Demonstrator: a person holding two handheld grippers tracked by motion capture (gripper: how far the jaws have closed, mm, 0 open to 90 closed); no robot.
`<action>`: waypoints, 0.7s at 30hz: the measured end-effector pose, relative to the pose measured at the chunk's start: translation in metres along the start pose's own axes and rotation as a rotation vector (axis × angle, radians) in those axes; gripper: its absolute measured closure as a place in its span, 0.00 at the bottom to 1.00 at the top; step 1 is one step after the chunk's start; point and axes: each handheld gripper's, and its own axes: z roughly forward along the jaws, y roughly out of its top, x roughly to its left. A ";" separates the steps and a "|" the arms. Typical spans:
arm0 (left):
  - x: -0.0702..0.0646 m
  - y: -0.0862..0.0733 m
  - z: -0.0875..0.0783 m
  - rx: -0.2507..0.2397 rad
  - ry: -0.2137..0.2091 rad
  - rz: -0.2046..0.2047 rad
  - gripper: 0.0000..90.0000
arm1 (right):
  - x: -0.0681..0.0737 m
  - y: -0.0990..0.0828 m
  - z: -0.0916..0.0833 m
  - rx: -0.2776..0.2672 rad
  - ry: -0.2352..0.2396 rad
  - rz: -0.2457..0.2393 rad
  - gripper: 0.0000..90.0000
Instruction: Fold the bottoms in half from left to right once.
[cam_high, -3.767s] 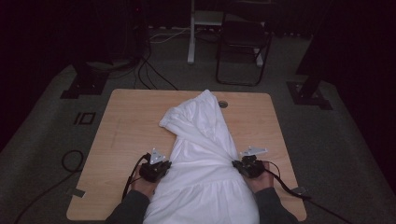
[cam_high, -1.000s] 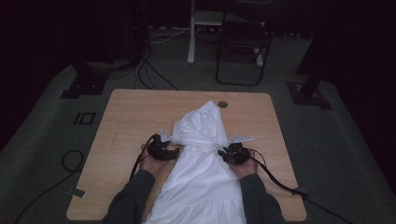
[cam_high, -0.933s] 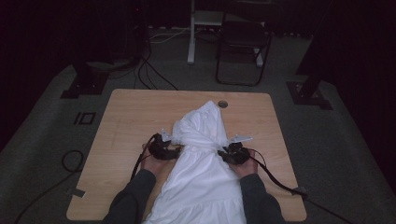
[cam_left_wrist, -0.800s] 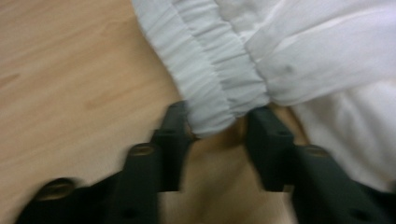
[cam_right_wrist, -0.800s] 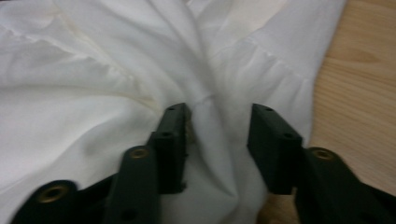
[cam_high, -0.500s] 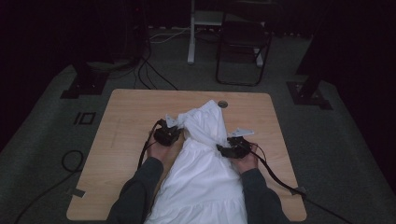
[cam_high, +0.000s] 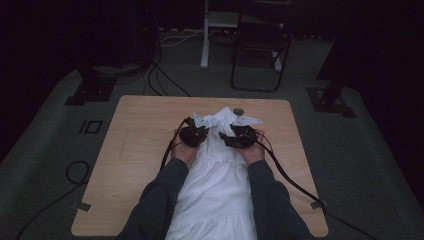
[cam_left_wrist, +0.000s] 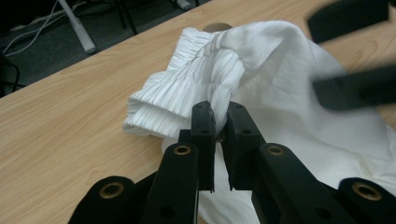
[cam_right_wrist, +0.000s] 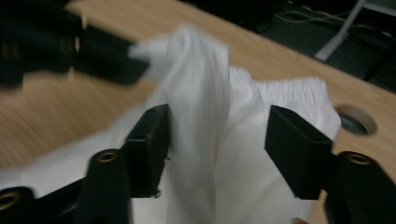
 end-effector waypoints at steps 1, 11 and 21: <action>0.000 0.000 0.000 0.000 -0.001 -0.001 0.92 | -0.002 0.003 0.001 -0.008 0.014 0.003 0.51; -0.004 -0.020 0.007 0.057 -0.019 0.008 0.66 | -0.063 0.013 0.003 0.034 -0.150 0.251 0.94; -0.001 -0.043 0.025 0.133 0.011 -0.019 0.54 | -0.074 -0.039 0.007 0.118 -0.118 0.369 0.60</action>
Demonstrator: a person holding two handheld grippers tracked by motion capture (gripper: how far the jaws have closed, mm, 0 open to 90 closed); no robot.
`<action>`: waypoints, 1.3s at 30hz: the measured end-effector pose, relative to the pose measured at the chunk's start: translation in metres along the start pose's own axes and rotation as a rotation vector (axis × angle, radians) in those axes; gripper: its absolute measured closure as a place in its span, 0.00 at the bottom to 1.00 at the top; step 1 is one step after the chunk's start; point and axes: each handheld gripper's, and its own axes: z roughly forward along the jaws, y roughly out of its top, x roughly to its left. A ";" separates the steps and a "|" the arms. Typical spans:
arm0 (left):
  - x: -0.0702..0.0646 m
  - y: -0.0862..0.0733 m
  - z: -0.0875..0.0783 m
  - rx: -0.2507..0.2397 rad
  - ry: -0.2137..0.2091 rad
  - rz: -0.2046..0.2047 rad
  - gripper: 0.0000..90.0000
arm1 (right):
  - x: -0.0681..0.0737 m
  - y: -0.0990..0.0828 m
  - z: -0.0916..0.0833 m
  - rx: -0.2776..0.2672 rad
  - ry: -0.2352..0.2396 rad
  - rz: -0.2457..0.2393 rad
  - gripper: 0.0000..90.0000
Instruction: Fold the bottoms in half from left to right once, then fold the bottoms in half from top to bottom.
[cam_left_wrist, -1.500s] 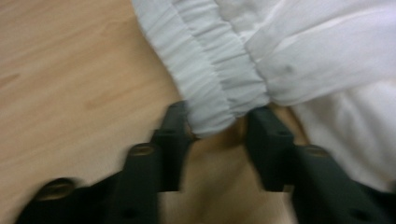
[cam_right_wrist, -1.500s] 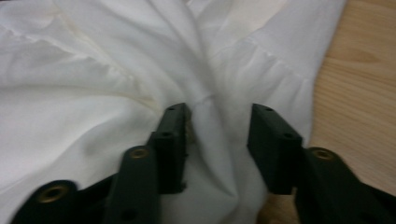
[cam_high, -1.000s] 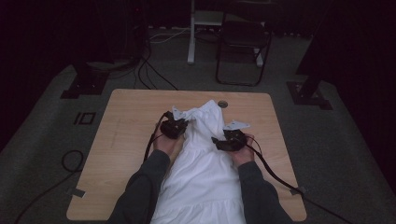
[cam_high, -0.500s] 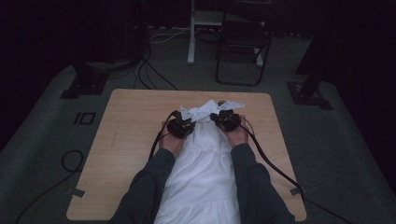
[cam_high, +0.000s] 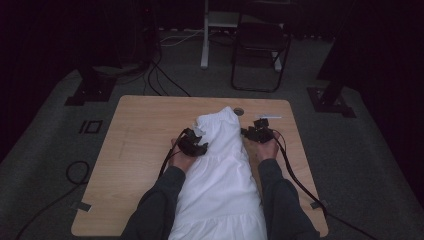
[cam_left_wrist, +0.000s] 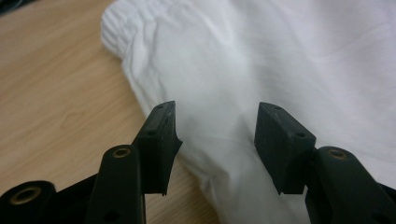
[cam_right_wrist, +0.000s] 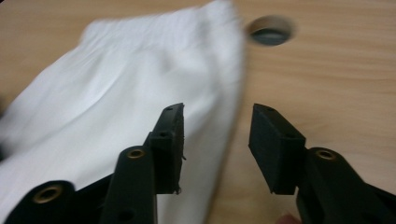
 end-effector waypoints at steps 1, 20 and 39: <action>0.001 -0.002 0.002 0.008 0.003 -0.002 0.54 | 0.004 -0.004 0.000 0.002 0.022 -0.026 0.59; -0.006 -0.048 -0.017 0.038 -0.076 0.017 0.90 | 0.052 -0.073 -0.014 0.122 -0.015 -0.216 0.93; 0.019 -0.029 -0.041 -0.063 -0.129 -0.090 0.47 | 0.073 -0.107 -0.042 0.094 0.009 -0.222 0.93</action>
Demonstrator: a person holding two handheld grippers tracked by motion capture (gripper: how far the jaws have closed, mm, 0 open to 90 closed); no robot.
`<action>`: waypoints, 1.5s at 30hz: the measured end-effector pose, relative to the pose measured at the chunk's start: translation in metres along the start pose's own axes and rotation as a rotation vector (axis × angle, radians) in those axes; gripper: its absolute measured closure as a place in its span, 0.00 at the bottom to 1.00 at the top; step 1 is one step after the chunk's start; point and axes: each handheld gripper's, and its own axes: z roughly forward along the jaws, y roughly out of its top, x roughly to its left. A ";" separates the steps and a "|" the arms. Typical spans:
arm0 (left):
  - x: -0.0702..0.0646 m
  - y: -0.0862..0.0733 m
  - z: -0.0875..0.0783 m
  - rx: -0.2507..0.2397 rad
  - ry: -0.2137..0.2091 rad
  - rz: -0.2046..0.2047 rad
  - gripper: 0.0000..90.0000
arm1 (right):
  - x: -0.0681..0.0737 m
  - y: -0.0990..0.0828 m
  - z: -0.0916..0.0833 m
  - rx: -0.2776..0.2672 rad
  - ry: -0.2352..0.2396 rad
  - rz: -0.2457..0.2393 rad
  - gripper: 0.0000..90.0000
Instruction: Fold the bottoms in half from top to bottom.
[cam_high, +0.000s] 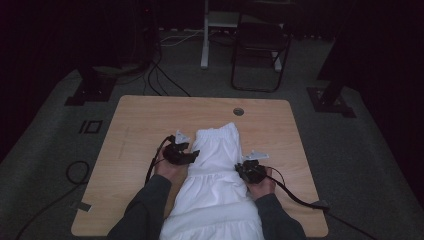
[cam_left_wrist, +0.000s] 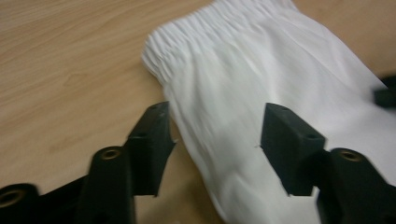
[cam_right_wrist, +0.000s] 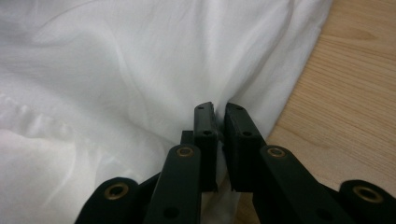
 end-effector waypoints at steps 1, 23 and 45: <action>0.002 0.002 0.006 0.013 -0.001 -0.012 0.46 | 0.000 0.000 0.000 0.002 0.002 0.000 0.93; 0.006 0.004 0.056 0.113 0.020 -0.045 0.46 | -0.056 0.088 0.051 0.000 0.004 0.000 0.18; 0.020 0.034 0.061 0.124 -0.039 -0.043 0.96 | -0.065 0.101 0.068 0.011 0.068 0.165 0.94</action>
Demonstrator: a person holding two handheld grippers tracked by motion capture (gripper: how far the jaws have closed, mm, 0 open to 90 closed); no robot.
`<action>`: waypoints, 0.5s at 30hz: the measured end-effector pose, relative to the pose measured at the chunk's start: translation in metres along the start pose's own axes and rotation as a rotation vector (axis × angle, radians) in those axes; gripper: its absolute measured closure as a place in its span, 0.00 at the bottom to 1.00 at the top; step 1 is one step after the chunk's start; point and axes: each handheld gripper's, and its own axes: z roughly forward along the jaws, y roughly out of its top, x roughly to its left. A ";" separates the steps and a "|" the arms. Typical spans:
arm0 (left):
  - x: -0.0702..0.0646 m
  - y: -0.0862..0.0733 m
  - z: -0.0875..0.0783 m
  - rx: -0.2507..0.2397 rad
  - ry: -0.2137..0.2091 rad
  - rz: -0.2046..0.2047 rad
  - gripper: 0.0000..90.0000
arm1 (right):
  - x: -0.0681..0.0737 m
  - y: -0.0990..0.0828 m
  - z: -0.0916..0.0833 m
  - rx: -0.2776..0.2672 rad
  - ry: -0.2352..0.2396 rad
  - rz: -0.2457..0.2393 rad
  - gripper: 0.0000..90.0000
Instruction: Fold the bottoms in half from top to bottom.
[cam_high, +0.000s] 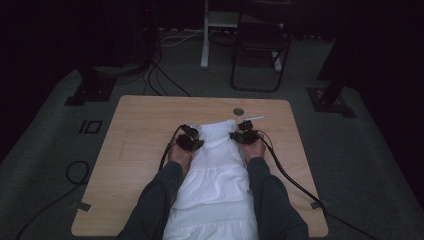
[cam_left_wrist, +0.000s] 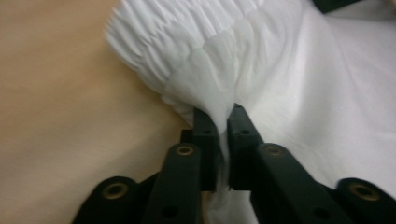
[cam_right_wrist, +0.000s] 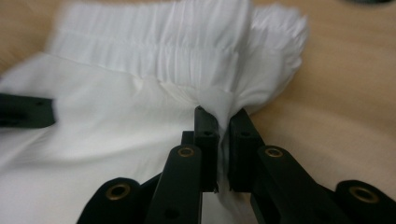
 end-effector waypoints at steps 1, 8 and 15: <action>0.003 0.006 -0.006 -0.022 0.003 -0.002 0.96 | -0.001 0.005 -0.005 -0.020 0.015 0.013 0.94; 0.009 0.060 -0.061 -0.205 0.061 0.039 0.97 | 0.005 0.053 -0.046 -0.166 0.037 -0.034 0.94; 0.006 0.083 -0.088 -0.263 0.077 0.065 0.97 | 0.015 0.084 -0.077 -0.252 0.029 -0.086 0.94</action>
